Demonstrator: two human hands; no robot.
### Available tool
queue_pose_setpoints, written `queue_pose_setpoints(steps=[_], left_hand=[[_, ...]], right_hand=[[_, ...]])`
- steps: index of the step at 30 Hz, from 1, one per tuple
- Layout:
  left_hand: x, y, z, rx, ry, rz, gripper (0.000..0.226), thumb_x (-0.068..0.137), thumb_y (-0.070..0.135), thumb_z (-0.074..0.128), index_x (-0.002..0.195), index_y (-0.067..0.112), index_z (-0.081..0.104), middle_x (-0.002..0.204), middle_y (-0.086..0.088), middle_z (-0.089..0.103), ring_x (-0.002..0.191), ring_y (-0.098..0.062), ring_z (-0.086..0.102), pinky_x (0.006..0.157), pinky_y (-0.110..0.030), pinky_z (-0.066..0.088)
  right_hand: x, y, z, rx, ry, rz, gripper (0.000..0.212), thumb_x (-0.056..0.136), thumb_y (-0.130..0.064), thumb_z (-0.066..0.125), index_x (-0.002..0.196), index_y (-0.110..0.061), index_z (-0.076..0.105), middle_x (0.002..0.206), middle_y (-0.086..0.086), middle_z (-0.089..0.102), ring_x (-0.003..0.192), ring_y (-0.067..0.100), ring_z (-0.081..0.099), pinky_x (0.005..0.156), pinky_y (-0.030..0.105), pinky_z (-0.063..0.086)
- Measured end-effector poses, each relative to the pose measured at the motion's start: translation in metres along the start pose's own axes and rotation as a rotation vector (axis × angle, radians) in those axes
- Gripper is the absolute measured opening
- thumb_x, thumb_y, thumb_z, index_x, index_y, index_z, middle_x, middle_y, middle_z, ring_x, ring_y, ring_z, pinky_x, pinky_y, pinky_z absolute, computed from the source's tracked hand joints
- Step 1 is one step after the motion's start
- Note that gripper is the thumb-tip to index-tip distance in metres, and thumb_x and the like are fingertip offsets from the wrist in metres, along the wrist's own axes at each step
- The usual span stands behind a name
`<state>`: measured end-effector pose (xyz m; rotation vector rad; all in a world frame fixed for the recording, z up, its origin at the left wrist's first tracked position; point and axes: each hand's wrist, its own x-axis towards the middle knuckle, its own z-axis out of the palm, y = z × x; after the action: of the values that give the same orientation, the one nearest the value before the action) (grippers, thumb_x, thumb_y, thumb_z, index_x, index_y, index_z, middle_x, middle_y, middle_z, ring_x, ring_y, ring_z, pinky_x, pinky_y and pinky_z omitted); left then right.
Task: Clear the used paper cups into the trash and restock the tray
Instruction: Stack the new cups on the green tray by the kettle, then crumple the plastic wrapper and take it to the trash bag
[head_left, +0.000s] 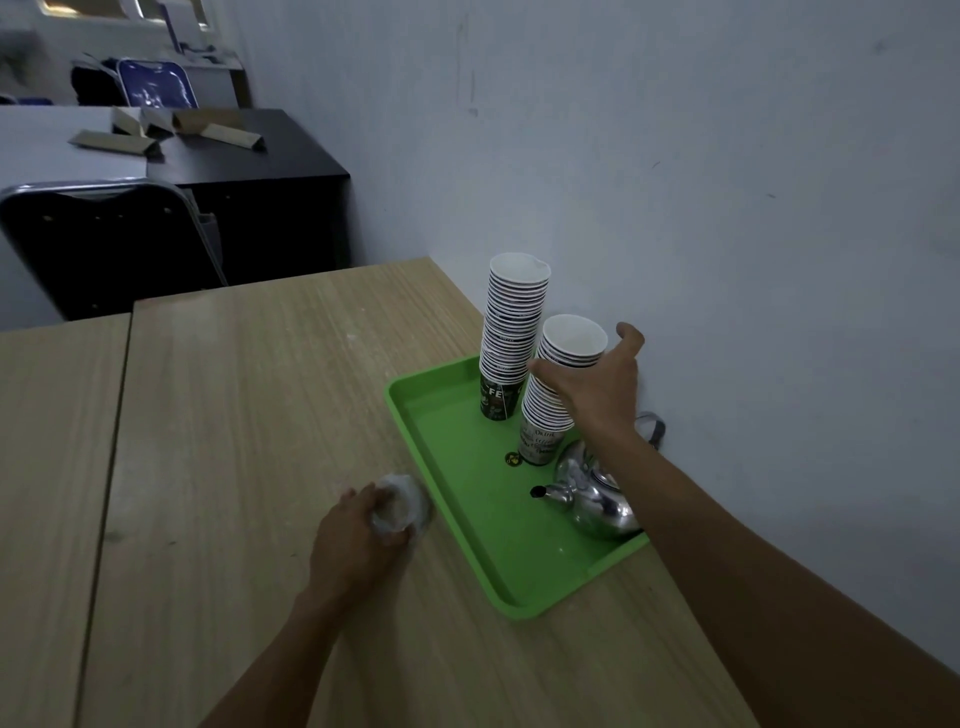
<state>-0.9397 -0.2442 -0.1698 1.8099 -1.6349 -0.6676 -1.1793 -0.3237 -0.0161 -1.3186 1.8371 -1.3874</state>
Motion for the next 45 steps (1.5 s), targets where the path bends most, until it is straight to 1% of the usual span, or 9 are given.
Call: queue_pose_setpoints(steps=[3,8,12,17,23,33,37,41,45], left_hand=[[-0.008,0.001,-0.002,0.032,-0.018,-0.021,0.070,0.064,0.055,0.060,0.124,0.018,0.061,0.113,-0.008,0.066,0.103,-0.027,0.061,0.088,-0.036,0.049],[-0.023,0.004,-0.004,0.065,-0.039,-0.032,0.069,0.065,0.052,0.061,0.126,0.020,0.059,0.118,-0.006,0.064,0.106,-0.027,0.059,0.093,-0.038,0.046],[-0.045,-0.001,-0.006,0.090,-0.058,-0.021,0.072,0.064,0.055,0.058,0.128,0.021,0.057,0.121,-0.005,0.063,0.112,-0.028,0.058,0.095,-0.042,0.045],[-0.077,-0.007,-0.010,0.089,-0.080,-0.022,0.072,0.064,0.055,0.057,0.129,0.022,0.056,0.123,-0.002,0.063,0.114,-0.025,0.057,0.099,-0.043,0.043],[-0.133,-0.011,-0.020,0.092,-0.102,-0.005,0.071,0.065,0.055,0.061,0.128,0.022,0.057,0.123,-0.002,0.063,0.115,-0.024,0.056,0.100,-0.041,0.041],[-0.243,-0.013,-0.045,0.037,-0.210,0.032,0.078,0.061,0.063,0.061,0.127,0.021,0.058,0.125,0.001,0.063,0.114,-0.019,0.058,0.102,-0.042,0.042],[-0.290,-0.009,-0.050,-0.038,-0.201,0.059,0.059,0.070,0.043,0.076,0.121,0.017,0.063,0.119,0.002,0.066,0.104,-0.008,0.059,0.097,-0.025,0.042],[-0.330,-0.006,-0.046,-0.065,-0.206,0.097,0.050,0.070,0.059,0.066,0.112,0.032,0.064,0.113,0.013,0.068,0.103,-0.005,0.062,0.095,-0.037,0.049],[-0.380,-0.008,-0.043,-0.265,-0.234,0.137,0.032,0.069,0.040,0.076,0.097,0.025,0.068,0.099,0.011,0.071,0.093,-0.008,0.067,0.081,-0.039,0.054]], right_hand=[[-0.011,-0.004,-0.008,0.008,-0.024,-0.041,0.106,0.061,-0.027,0.087,0.141,-0.017,0.018,0.139,0.014,0.040,0.124,0.028,0.044,0.103,0.042,0.041],[-0.037,-0.014,-0.020,0.033,-0.019,-0.131,0.101,0.066,-0.025,0.085,0.143,-0.014,0.020,0.145,0.011,0.034,0.130,0.022,0.036,0.098,0.023,0.029],[-0.070,-0.019,-0.032,0.002,0.025,-0.198,0.090,0.070,-0.030,0.082,0.140,-0.016,0.027,0.143,0.005,0.035,0.119,0.006,0.034,0.092,0.015,0.026],[-0.118,-0.009,-0.041,-0.136,0.133,-0.285,0.074,0.068,-0.038,0.079,0.128,-0.015,0.042,0.123,0.005,0.050,0.111,0.021,0.051,0.092,0.047,0.046],[-0.187,0.011,-0.048,-0.188,0.029,-0.290,0.063,0.069,-0.035,0.080,0.117,-0.012,0.047,0.109,-0.001,0.048,0.103,0.023,0.053,0.087,0.050,0.048],[-0.310,0.026,-0.073,-0.244,-0.233,-0.002,0.050,0.076,-0.037,0.075,0.114,-0.016,0.051,0.114,0.006,0.053,0.097,0.016,0.051,0.088,0.039,0.047],[-0.367,0.033,-0.079,-0.252,-0.366,0.202,0.054,0.077,-0.042,0.073,0.117,-0.015,0.048,0.118,0.010,0.054,0.100,0.017,0.052,0.081,0.030,0.044],[-0.415,0.044,-0.082,-0.268,-0.477,0.415,0.072,0.077,-0.048,0.070,0.132,-0.013,0.039,0.121,0.010,0.052,0.102,0.018,0.052,0.085,0.032,0.046],[-0.461,0.048,-0.091,-0.266,-0.534,0.527,0.070,0.079,-0.037,0.072,0.135,-0.007,0.041,0.130,0.015,0.053,0.108,0.023,0.059,0.083,0.028,0.048]])
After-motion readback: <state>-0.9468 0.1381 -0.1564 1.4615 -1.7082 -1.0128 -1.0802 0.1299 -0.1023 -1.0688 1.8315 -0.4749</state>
